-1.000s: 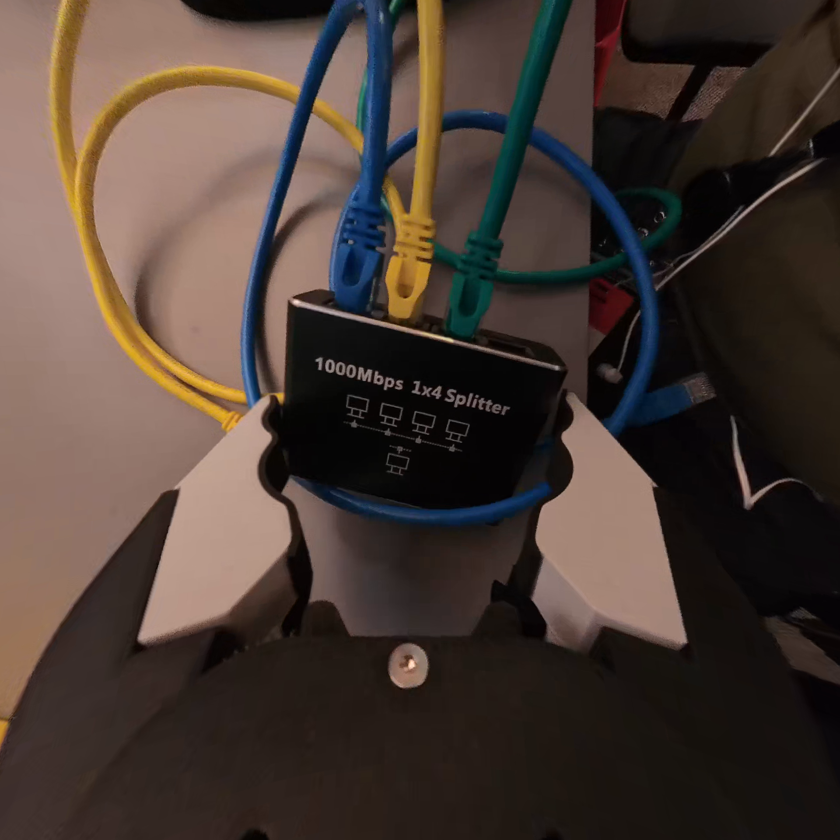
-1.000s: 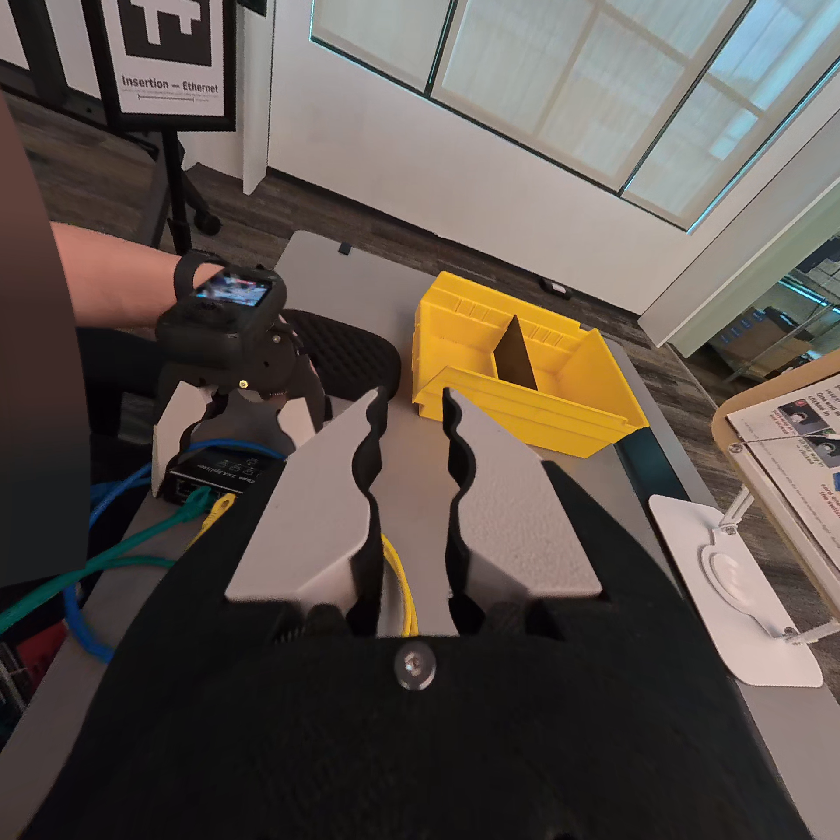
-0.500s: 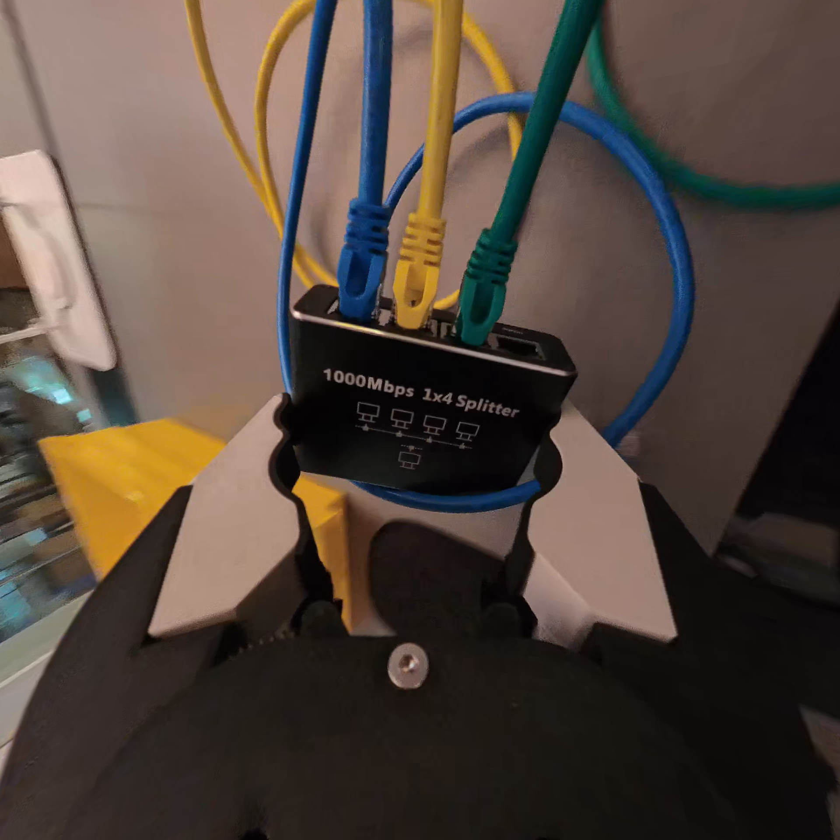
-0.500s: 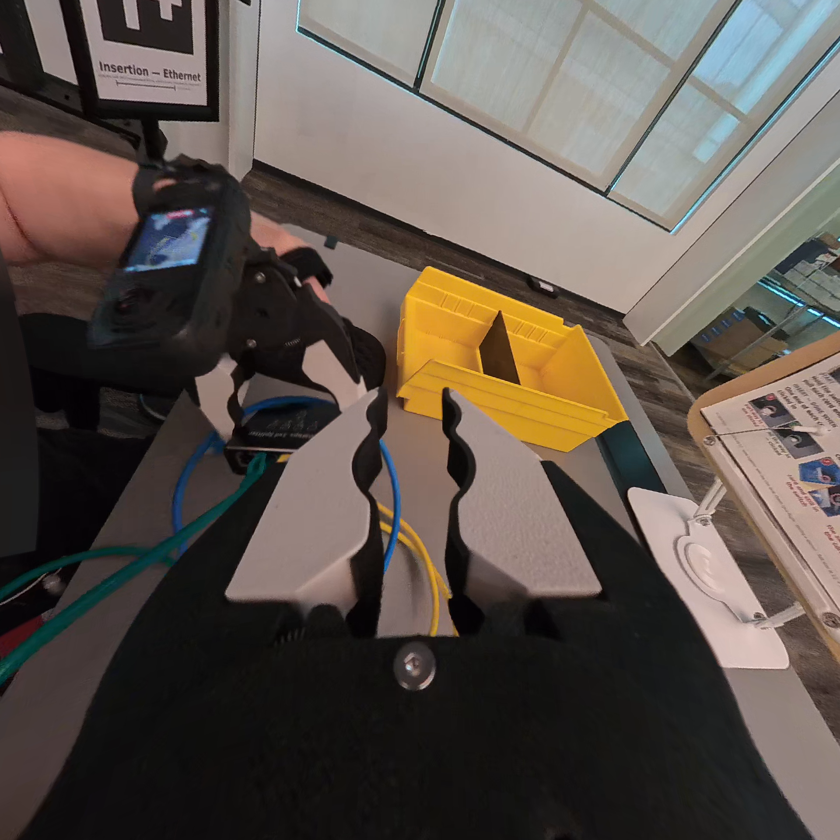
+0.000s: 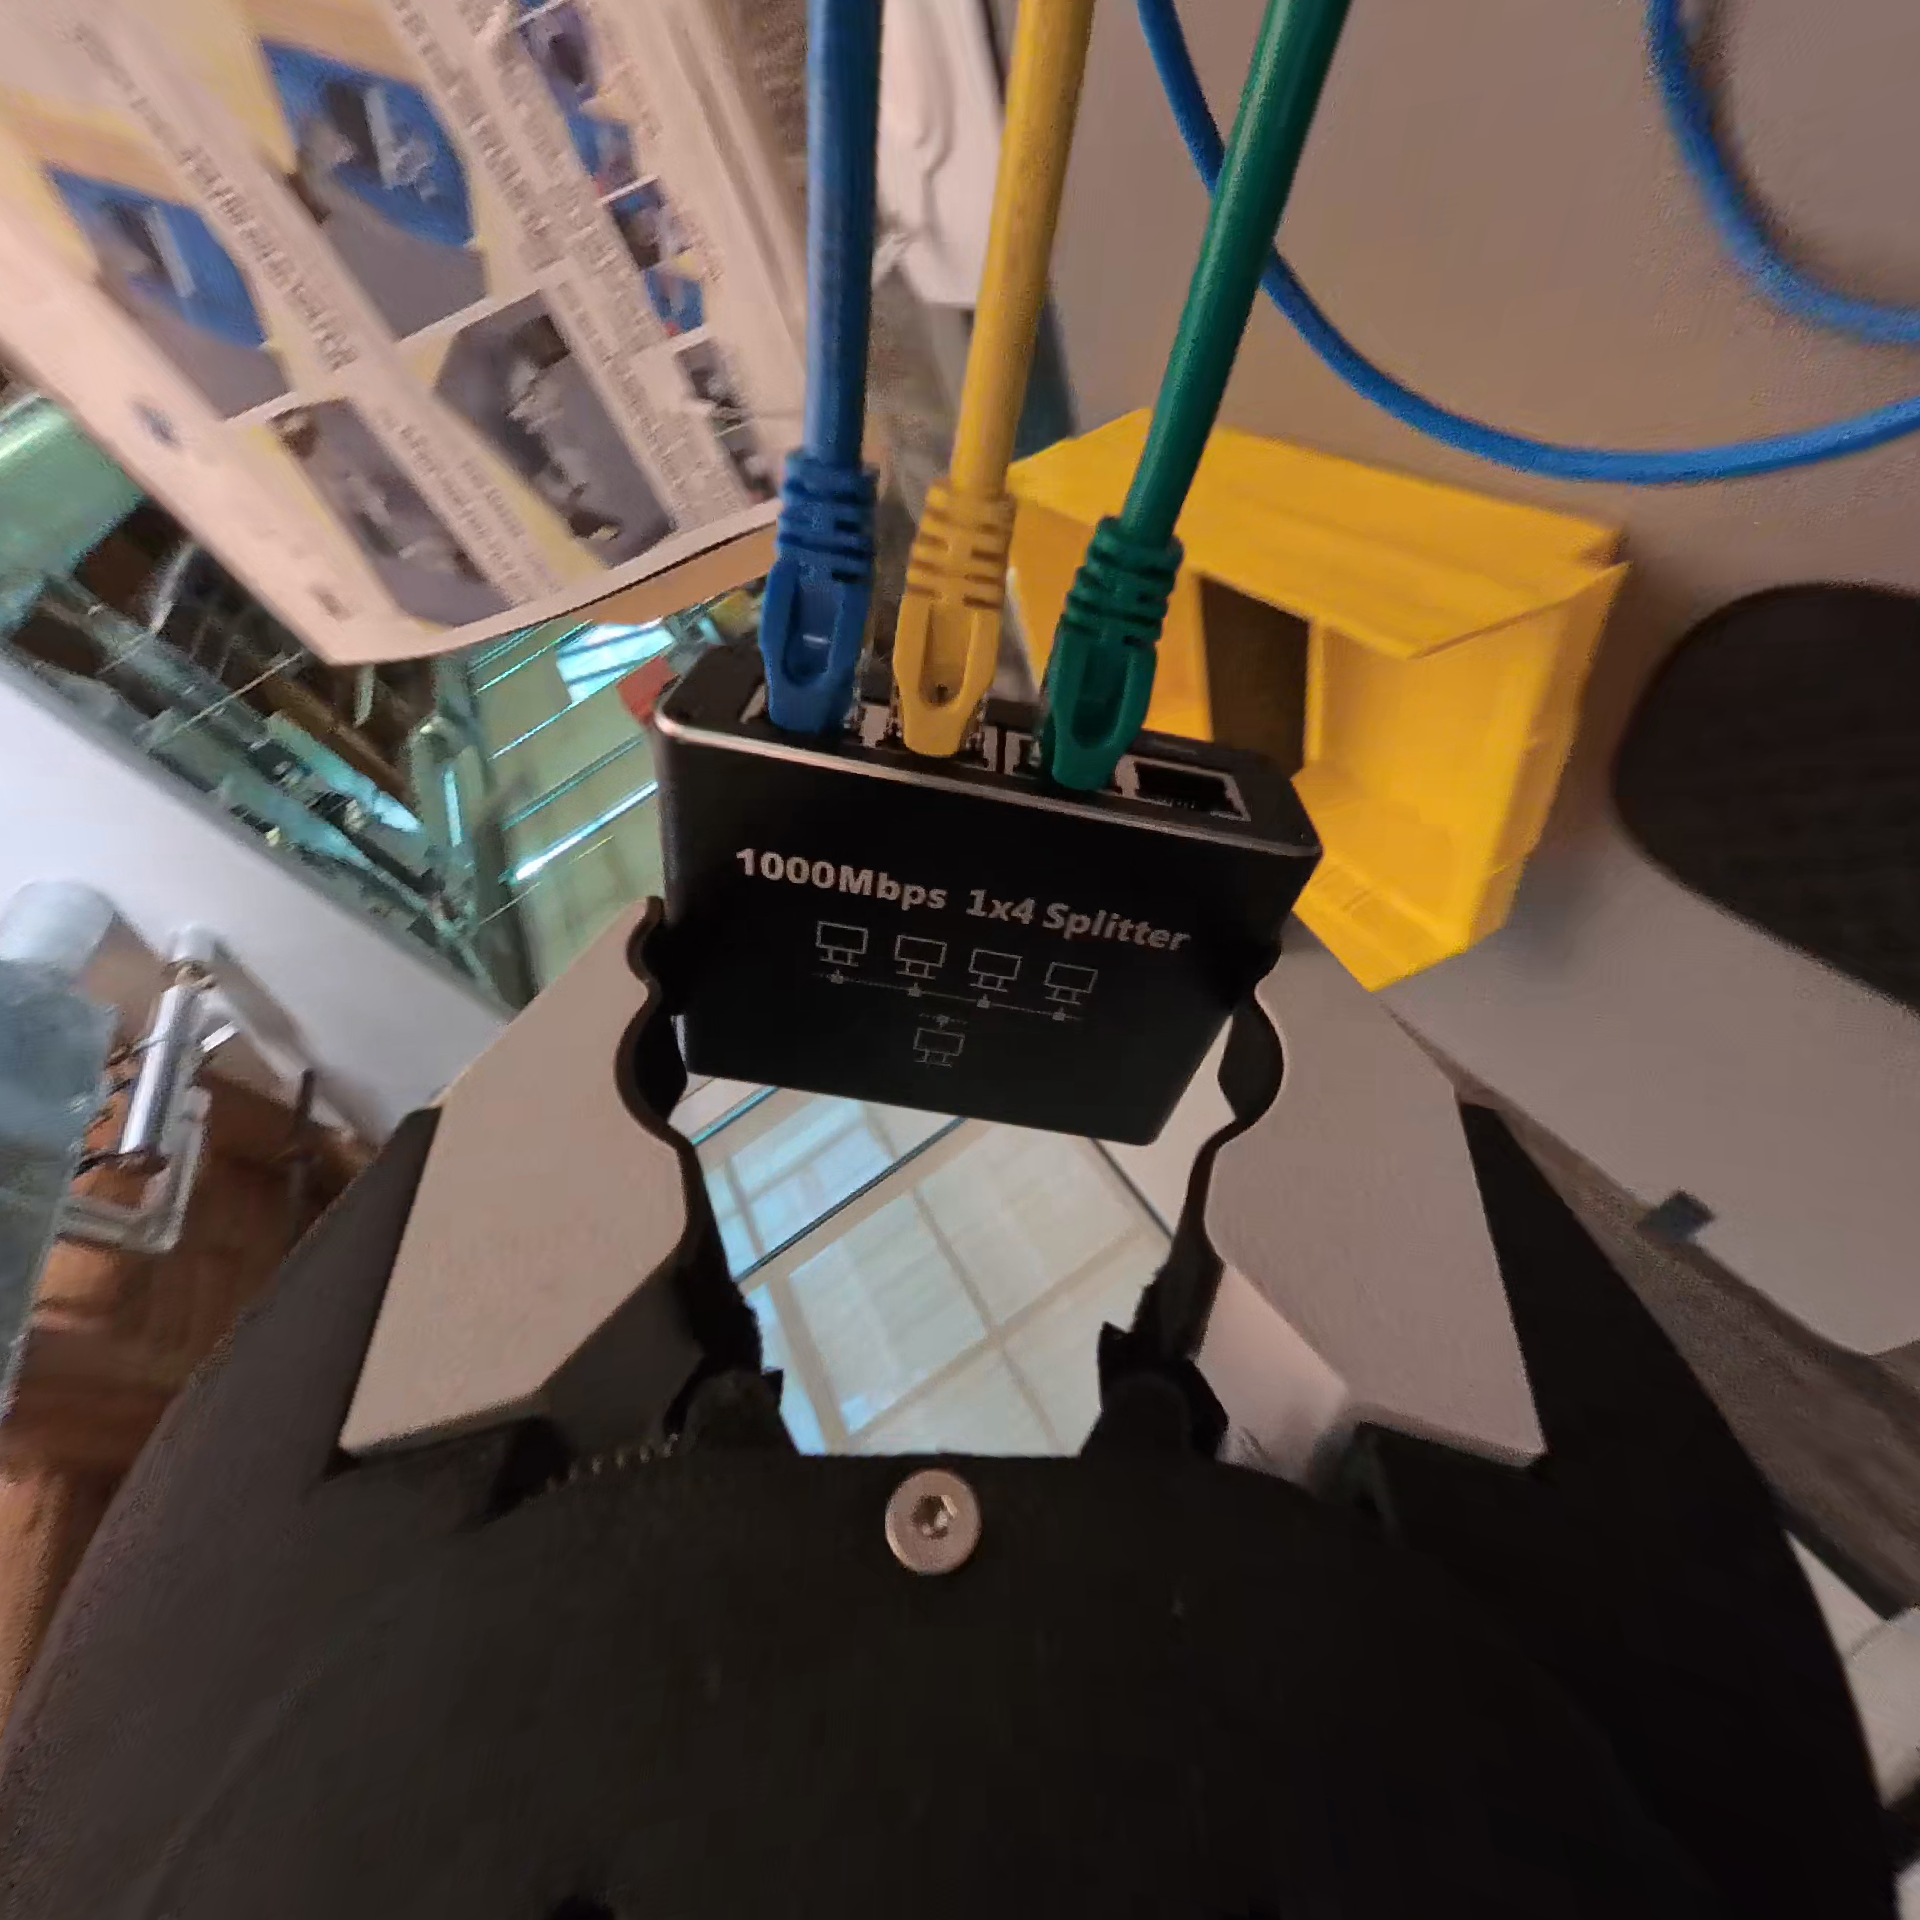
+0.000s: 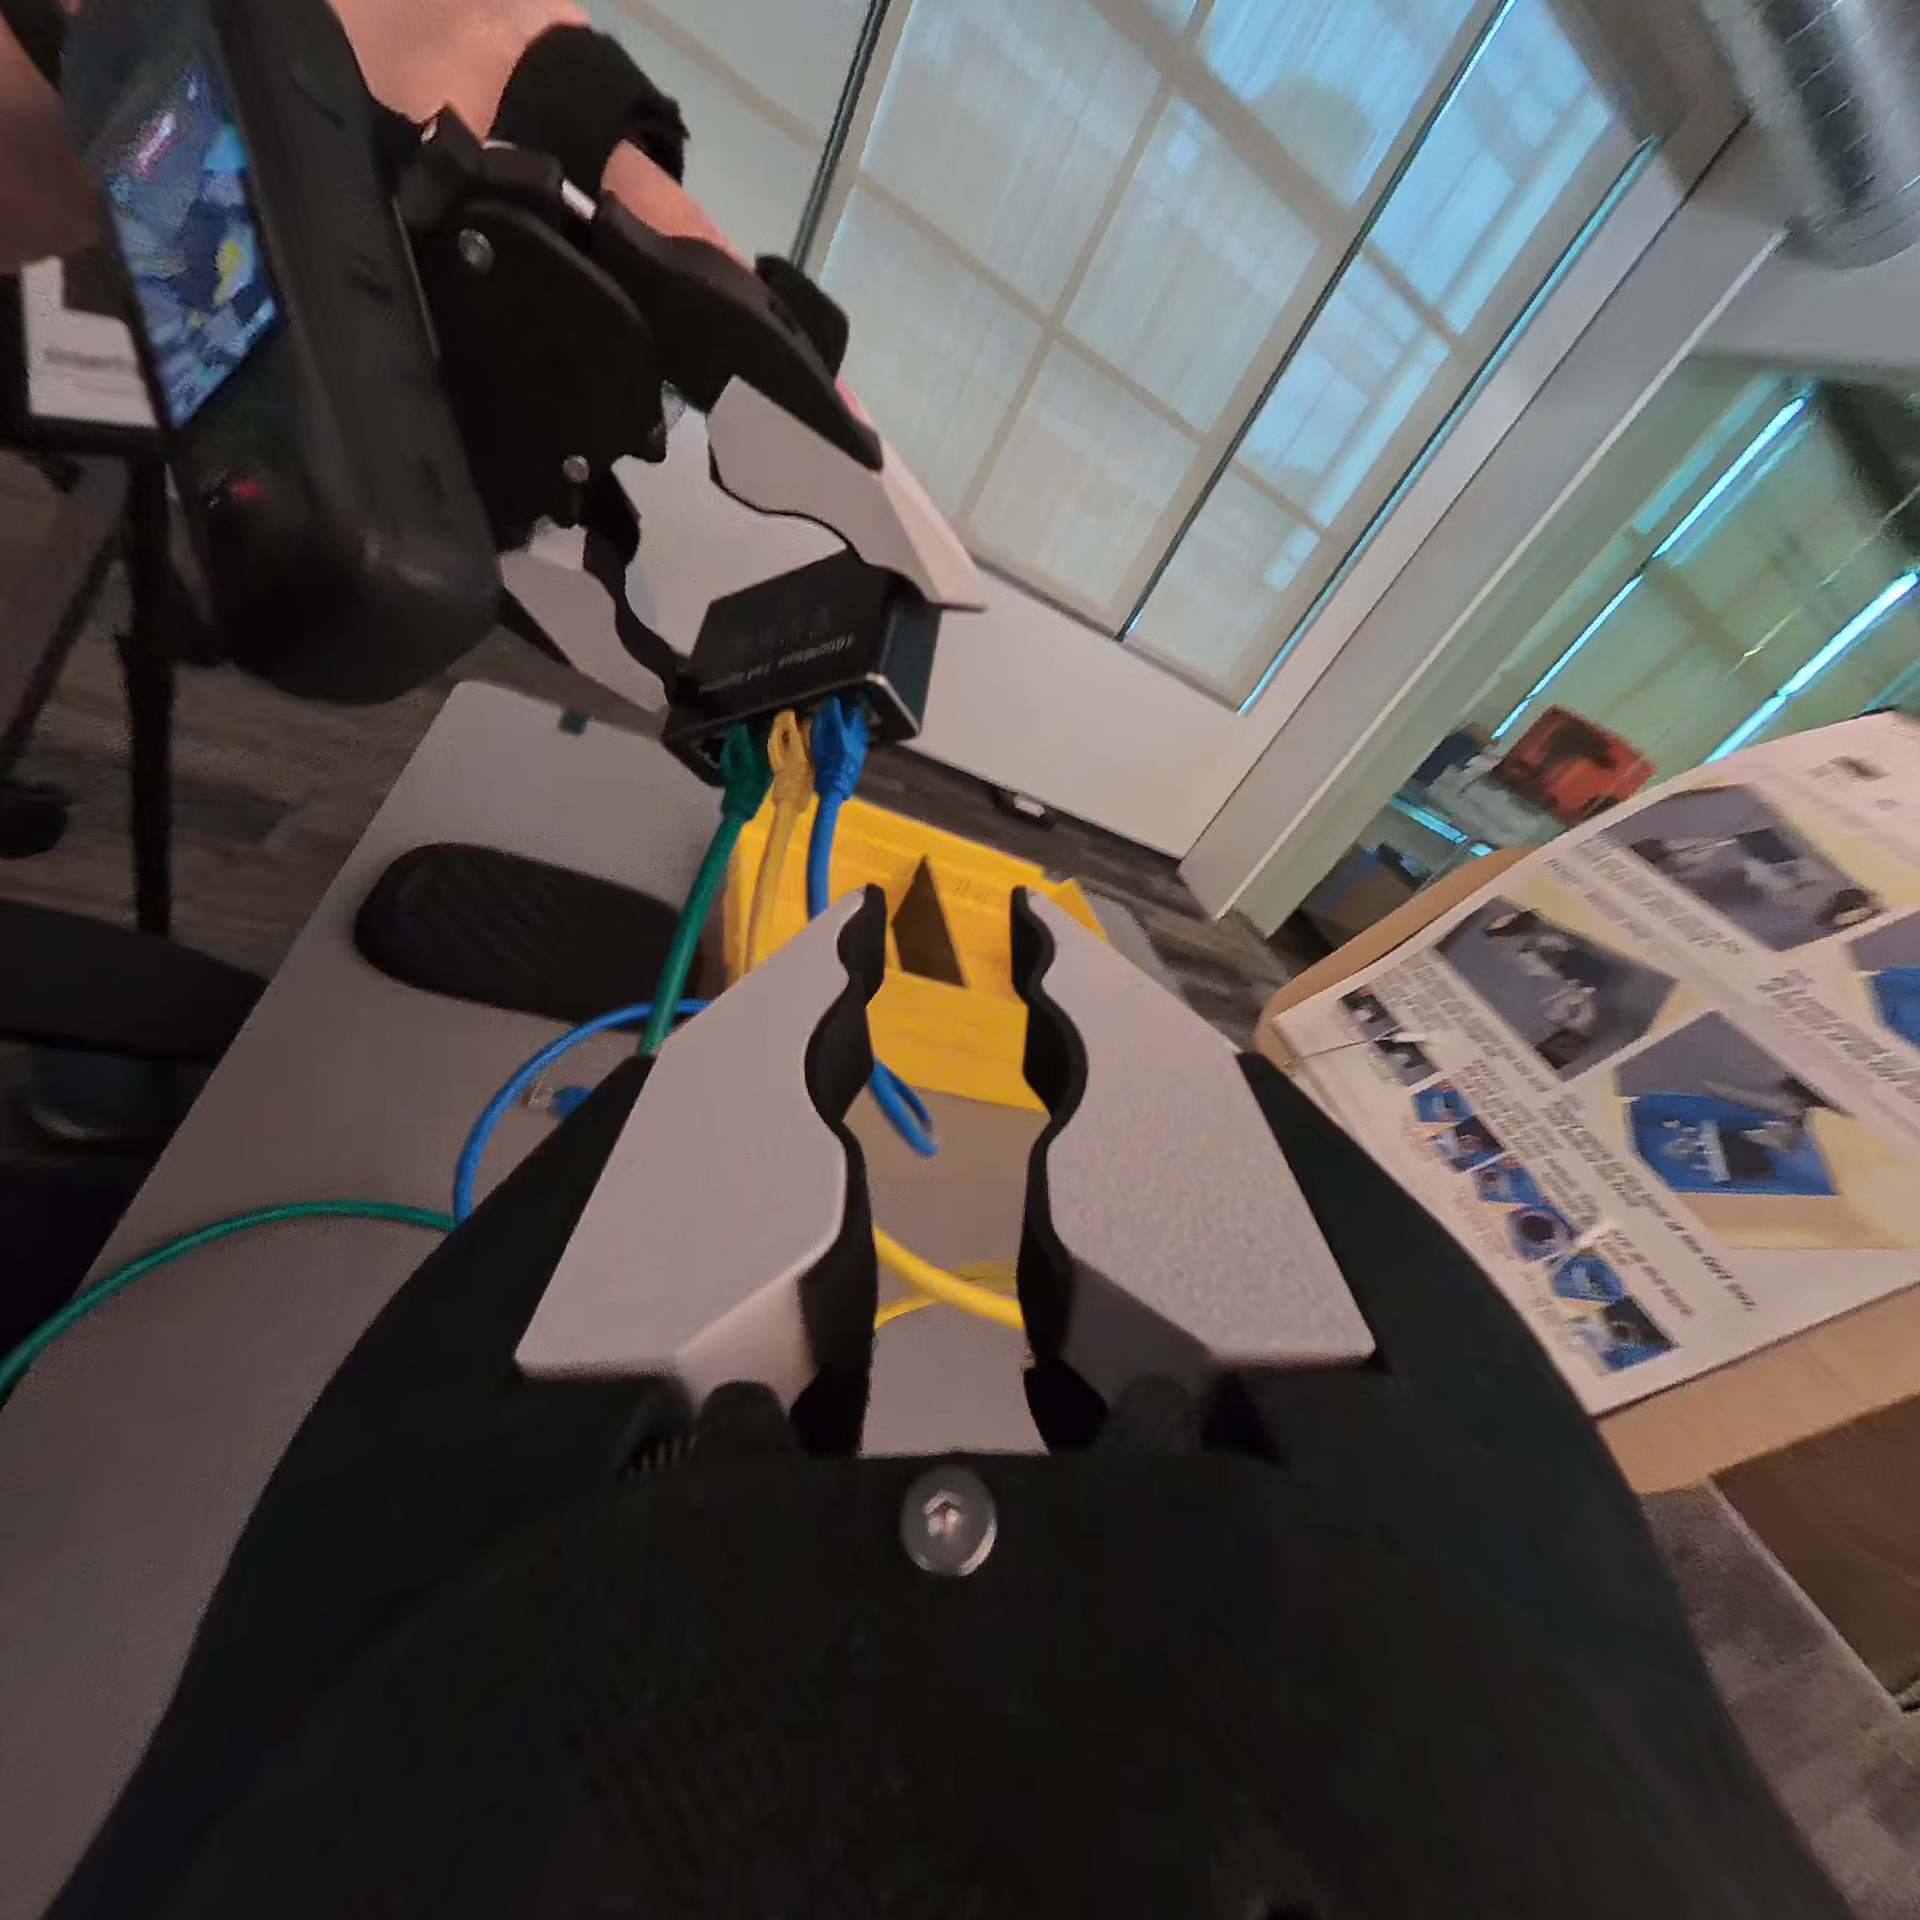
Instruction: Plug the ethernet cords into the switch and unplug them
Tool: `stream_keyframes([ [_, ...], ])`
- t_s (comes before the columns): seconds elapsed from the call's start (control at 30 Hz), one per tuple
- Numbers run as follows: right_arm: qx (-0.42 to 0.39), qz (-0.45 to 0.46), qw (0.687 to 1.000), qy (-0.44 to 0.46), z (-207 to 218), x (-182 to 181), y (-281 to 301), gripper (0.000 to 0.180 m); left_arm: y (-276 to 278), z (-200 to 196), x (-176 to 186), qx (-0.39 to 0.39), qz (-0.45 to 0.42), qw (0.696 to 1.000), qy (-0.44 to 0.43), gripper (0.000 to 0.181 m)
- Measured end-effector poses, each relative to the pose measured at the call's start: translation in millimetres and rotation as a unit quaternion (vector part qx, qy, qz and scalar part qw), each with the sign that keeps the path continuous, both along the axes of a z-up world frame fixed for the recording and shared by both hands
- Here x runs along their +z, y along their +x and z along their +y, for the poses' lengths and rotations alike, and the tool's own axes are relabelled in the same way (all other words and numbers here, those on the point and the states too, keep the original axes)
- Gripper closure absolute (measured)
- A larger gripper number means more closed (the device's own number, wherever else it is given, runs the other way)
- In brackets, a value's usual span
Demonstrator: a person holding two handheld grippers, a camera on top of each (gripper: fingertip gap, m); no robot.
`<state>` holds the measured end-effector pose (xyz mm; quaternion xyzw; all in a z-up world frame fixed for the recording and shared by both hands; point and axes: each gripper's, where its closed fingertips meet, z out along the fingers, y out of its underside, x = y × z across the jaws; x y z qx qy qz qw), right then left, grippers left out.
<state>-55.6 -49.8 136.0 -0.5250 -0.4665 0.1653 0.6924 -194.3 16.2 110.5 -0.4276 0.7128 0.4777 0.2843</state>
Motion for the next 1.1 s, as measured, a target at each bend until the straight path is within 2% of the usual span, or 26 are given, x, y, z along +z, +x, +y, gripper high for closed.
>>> stream_keyframes([
  [0.13, 0.0, 0.05, 0.998, 0.04, -17.1, 31.2, 21.5, 0.156, 4.8, 5.8, 63.8, 0.011, 0.007, 0.998, 0.055, 0.075],
  [0.27, 0.003, 0.085, 0.994, 0.071, -30.1, 52.2, 39.9, 0.143, 13.8, 8.1, 120.1, 0.015, 0.012, 0.995, 0.1, 0.075],
  [0.37, -0.006, 0.104, 0.991, 0.084, -31.0, 61.4, 50.7, 0.121, 19.6, 8.1, 161.3, 0.02, 0.015, 0.99, 0.136, 0.075],
  [0.47, -0.044, 0.116, 0.987, 0.101, -23.1, 68.3, 61.7, 0.082, 25.8, 3.6, 194.8, 0.02, 0.004, 0.988, 0.155, 0.075],
  [0.57, -0.114, 0.106, 0.979, 0.132, -13.6, 73.6, 76.1, 0.065, 29.4, -2.2, 224.7, 0.018, -0.007, 0.984, 0.177, 0.074],
  [0.63, -0.144, 0.093, 0.972, 0.16, -15.5, 77.7, 81.2, 0.064, 30.7, -5.7, 238.4, 0.016, -0.016, 0.983, 0.181, 0.075],
  [0.8, -0.136, 0.097, 0.967, 0.191, -36.1, 87.9, 72.8, 0.065, 32.2, -10.5, 268.6, 0.005, -0.018, 0.978, 0.206, 0.076],
  [0.93, -0.146, 0.116, 0.956, 0.225, -53.3, 98.0, 61.0, 0.077, 37.4, -12.7, 288.7, -0.007, -0.036, 0.977, 0.208, 0.075],
  [1.1, -0.189, 0.099, 0.939, 0.268, -75.6, 104.7, 42.9, 0.08, 44.6, -14.5, 292.0, -0.023, -0.054, 0.978, 0.2, 0.075],
])
